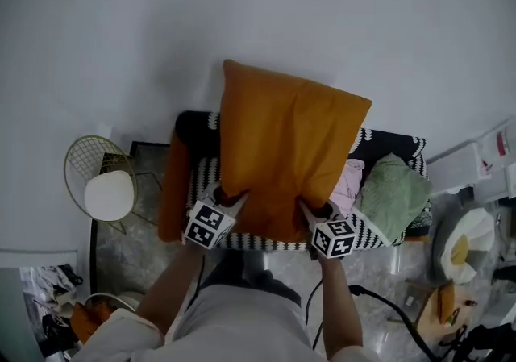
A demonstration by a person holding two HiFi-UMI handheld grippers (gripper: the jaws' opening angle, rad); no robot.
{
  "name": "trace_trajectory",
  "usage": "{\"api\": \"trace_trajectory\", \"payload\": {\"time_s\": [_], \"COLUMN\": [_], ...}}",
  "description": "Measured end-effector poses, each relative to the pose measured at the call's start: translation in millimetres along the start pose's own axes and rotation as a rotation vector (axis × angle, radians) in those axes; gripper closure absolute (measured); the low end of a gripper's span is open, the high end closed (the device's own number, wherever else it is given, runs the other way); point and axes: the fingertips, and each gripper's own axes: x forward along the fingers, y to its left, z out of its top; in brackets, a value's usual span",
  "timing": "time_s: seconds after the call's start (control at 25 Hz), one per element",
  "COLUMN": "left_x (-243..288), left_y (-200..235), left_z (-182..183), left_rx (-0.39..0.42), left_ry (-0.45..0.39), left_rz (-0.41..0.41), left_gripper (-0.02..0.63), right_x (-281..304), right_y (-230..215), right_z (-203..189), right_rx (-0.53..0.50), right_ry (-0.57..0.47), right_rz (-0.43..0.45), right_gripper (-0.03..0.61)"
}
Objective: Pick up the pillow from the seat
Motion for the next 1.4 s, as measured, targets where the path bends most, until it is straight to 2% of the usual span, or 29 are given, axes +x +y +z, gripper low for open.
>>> {"api": "trace_trajectory", "payload": {"time_s": [0.36,0.64,0.84,1.08,1.4], "left_x": [-45.5,-77.8,-99.5,-121.9,-152.0], "left_y": [-79.2,-145.6,-184.3,-205.0,-207.5], "left_z": [15.6,25.1,25.4,22.9,19.0], "left_rx": [0.009,0.026,0.013,0.023,0.031], "left_ry": [-0.068,-0.114,-0.150,-0.202,-0.229], "left_rz": [0.098,0.148,0.167,0.213,0.230], "left_gripper": [0.473,0.471,0.471,0.471,0.469], "right_x": [-78.5,-147.7,-190.2,-212.9,-221.4], "right_y": [10.8,18.4,27.7,41.5,69.0], "right_z": [0.1,-6.3,-10.3,-10.8,-14.9], "right_rx": [-0.054,-0.065,-0.113,-0.163,-0.195], "right_ry": [-0.048,-0.085,-0.112,-0.146,-0.157], "right_rz": [0.056,0.092,0.108,0.127,0.133], "right_gripper": [0.396,0.393,0.393,0.393,0.390]}}
